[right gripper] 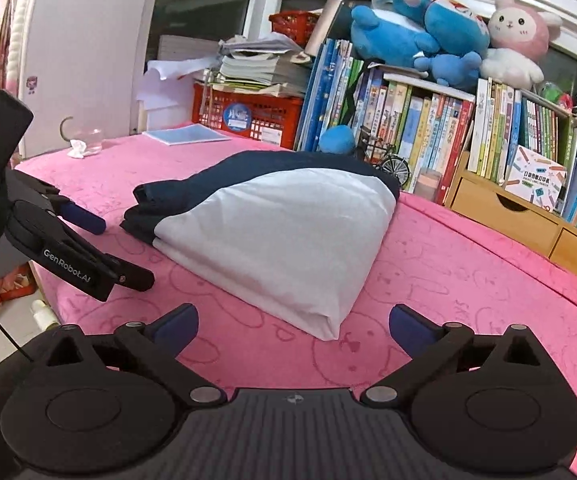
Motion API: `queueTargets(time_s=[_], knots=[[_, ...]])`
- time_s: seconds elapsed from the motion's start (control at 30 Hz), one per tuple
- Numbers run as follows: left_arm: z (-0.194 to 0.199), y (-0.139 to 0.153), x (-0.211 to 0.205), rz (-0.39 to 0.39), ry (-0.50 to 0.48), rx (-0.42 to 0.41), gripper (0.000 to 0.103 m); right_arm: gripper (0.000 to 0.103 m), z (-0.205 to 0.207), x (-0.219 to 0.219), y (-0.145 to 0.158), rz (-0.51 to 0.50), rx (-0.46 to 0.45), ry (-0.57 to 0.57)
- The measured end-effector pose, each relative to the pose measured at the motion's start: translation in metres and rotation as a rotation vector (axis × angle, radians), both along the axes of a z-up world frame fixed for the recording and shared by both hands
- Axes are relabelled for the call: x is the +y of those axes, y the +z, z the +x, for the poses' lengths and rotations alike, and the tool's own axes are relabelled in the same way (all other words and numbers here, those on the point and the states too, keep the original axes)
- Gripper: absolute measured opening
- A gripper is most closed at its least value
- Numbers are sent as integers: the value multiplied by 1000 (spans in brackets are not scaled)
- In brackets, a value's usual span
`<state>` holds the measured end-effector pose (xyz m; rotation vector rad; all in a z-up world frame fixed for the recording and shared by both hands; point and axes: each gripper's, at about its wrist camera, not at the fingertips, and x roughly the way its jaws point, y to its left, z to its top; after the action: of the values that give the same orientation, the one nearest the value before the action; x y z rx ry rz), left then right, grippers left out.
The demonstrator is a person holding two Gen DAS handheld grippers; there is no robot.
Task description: Fold clothes
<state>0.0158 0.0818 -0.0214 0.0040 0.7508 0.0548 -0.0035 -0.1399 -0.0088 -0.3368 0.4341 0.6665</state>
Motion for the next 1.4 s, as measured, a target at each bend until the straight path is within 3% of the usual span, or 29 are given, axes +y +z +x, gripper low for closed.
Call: queueTargets(time_s=[0.6, 0.73, 0.93, 1.4], knots=[[4, -3, -2, -18, 17, -8, 103, 103, 12, 9, -9, -4, 23, -37], [10, 2, 1, -37, 29, 31, 103, 103, 19, 9, -6, 0, 33, -62], [7, 18, -6, 20, 2, 14, 103, 103, 28, 12, -3, -2, 37, -78], [8, 27, -8, -38, -4, 34, 103, 103, 28, 18, 0, -1, 30, -56]])
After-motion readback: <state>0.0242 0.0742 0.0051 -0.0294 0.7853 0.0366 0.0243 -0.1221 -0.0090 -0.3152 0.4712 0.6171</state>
